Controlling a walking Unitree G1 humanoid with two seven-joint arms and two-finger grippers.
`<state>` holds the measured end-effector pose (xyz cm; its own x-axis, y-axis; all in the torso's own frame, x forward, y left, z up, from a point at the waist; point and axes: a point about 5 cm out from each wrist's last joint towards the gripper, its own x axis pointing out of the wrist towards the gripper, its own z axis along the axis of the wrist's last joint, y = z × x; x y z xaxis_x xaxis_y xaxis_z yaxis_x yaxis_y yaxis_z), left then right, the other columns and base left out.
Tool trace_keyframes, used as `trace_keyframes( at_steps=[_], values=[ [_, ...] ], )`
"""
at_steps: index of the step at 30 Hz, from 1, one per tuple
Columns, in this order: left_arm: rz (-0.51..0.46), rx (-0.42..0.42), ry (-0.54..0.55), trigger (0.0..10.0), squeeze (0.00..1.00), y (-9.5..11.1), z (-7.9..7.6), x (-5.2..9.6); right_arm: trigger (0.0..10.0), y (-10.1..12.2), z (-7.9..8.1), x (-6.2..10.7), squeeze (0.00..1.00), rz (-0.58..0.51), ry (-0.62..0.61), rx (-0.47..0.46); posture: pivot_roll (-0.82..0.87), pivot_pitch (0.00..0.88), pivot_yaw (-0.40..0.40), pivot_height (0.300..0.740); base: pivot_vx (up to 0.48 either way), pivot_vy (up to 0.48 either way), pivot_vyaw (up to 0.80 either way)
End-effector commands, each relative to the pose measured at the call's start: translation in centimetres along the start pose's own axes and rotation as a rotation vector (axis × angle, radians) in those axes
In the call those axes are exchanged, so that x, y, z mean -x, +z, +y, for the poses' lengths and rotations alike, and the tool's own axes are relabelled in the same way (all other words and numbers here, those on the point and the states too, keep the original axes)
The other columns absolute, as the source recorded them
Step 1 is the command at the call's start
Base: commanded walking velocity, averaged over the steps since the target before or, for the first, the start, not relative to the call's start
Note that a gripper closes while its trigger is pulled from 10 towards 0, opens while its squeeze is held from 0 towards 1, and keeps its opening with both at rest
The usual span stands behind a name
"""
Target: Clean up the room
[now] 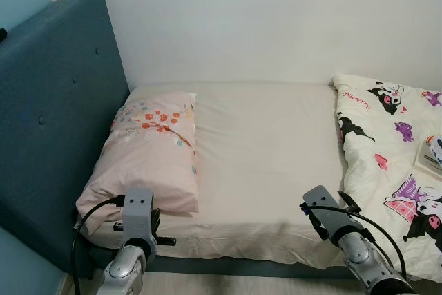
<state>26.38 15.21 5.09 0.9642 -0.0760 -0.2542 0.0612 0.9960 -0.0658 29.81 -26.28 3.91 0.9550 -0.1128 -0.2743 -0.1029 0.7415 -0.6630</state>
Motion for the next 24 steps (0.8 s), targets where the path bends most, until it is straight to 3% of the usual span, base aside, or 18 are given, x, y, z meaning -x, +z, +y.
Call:
trace_keyframes(
  at_steps=[1, 24],
  values=[
    [0.004, -0.002, 0.004, 10.0, 0.0, -0.05, 0.07, 0.04, 10.0, -0.31, 0.31, 0.06, 0.0, 0.023, 0.011, -0.004, 0.01, 0.121, 0.002, 0.74, 0.0, 0.0, 0.0],
    [0.004, 0.0, 0.002, 10.0, 0.0, -0.05, 0.03, 0.09, 10.0, -0.36, 0.17, 0.06, 0.0, 0.024, 0.011, -0.004, 0.01, 0.129, 0.003, 0.74, 0.0, 0.0, 0.0]
  ],
)
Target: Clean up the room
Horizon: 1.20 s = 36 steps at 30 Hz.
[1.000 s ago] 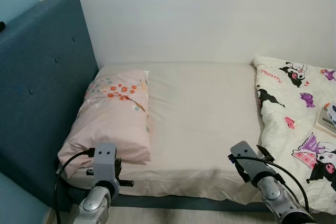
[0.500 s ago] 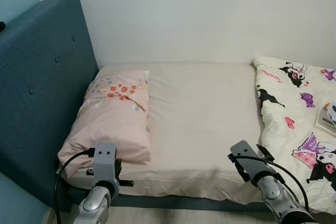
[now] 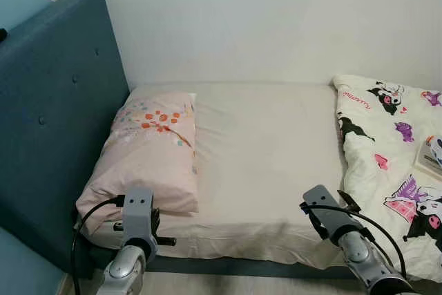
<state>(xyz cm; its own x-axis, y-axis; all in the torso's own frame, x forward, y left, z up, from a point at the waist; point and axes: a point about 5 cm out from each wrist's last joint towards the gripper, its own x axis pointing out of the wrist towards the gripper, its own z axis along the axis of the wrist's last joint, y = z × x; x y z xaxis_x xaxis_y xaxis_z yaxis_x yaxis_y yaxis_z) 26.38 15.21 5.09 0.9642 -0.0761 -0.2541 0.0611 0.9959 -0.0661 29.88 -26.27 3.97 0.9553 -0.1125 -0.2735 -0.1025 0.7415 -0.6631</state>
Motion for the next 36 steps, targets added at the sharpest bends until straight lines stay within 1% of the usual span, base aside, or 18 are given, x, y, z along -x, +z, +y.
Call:
trace_keyframes(
  at_steps=[1, 36],
  values=[
    [0.003, 0.003, 0.003, 10.0, 0.0, -0.02, 0.04, 0.08, 10.0, -0.43, 0.2, 0.11, 0.0, 0.025, 0.011, -0.004, 0.01, 0.129, 0.003, 0.74, 0.0, 0.0, 0.0],
    [0.005, 0.006, 0.009, 10.0, 0.0, -0.01, 0.07, 0.12, 10.0, -0.92, 0.06, 0.48, 0.0, 0.021, 0.009, -0.004, 0.01, 0.137, 0.002, 0.74, 0.0, 0.0, 0.0]
  ],
)
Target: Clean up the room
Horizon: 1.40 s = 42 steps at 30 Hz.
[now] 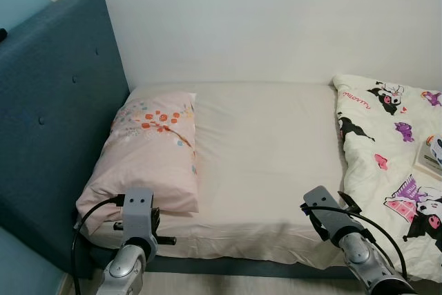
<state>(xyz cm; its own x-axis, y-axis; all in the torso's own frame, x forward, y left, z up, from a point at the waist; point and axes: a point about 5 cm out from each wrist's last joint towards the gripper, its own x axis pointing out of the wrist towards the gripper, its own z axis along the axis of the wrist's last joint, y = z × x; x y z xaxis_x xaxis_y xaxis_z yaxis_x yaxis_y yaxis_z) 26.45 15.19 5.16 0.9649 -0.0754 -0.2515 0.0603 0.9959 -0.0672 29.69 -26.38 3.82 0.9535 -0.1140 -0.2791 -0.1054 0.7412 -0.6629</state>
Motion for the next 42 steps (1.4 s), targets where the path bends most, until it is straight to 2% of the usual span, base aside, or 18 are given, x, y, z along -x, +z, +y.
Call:
trace_keyframes(
  at_steps=[1, 42],
  values=[
    [0.008, 0.004, 0.008, 10.0, 0.0, -0.1, 0.08, 0.16, 10.0, -0.7, 0.02, 0.36, 0.0, 0.016, 0.006, -0.005, 0.01, 0.137, 0.002, 0.74, 0.0, 0.0, 0.0],
    [0.011, -0.001, 0.003, 10.0, 0.0, -0.14, 0.12, 0.08, 10.0, -0.5, 0.22, 0.24, 0.0, 0.016, 0.008, -0.005, 0.01, 0.126, 0.006, 0.74, 0.0, 0.0, 0.0]
  ],
)
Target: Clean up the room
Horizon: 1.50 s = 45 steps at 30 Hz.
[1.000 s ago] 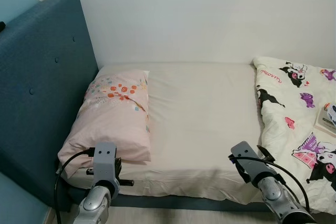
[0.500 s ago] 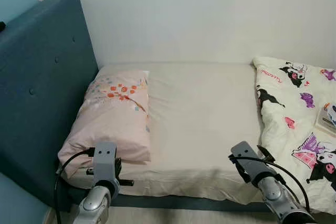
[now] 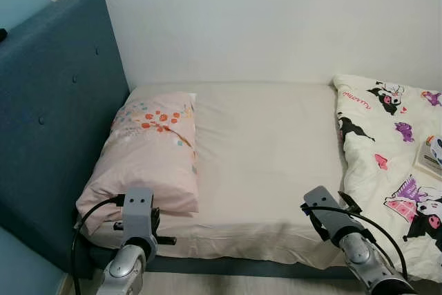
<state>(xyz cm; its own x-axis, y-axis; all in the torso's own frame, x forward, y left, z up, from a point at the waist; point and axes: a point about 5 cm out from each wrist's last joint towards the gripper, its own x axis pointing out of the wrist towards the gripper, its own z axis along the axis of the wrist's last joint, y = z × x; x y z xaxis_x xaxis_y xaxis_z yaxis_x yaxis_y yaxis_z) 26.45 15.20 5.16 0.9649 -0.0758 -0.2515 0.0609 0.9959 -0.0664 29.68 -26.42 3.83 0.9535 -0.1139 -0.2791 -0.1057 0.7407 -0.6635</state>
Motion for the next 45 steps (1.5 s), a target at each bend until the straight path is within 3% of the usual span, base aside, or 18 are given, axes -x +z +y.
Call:
trace_keyframes(
  at_steps=[1, 45],
  values=[
    [0.01, -0.001, 0.003, 10.0, 0.0, -0.14, 0.12, 0.07, 10.0, -0.48, 0.28, 0.23, 0.0, 0.016, 0.008, -0.006, 0.01, 0.122, 0.005, 0.74, 0.0, 0.0, 0.0],
    [0.011, 0.005, 0.007, 10.0, 0.0, -0.15, 0.09, 0.11, 10.0, -0.2, 0.25, 0.03, 0.0, 0.017, 0.008, -0.006, 0.01, 0.134, 0.003, 0.74, 0.0, 0.0, 0.0]
  ],
)
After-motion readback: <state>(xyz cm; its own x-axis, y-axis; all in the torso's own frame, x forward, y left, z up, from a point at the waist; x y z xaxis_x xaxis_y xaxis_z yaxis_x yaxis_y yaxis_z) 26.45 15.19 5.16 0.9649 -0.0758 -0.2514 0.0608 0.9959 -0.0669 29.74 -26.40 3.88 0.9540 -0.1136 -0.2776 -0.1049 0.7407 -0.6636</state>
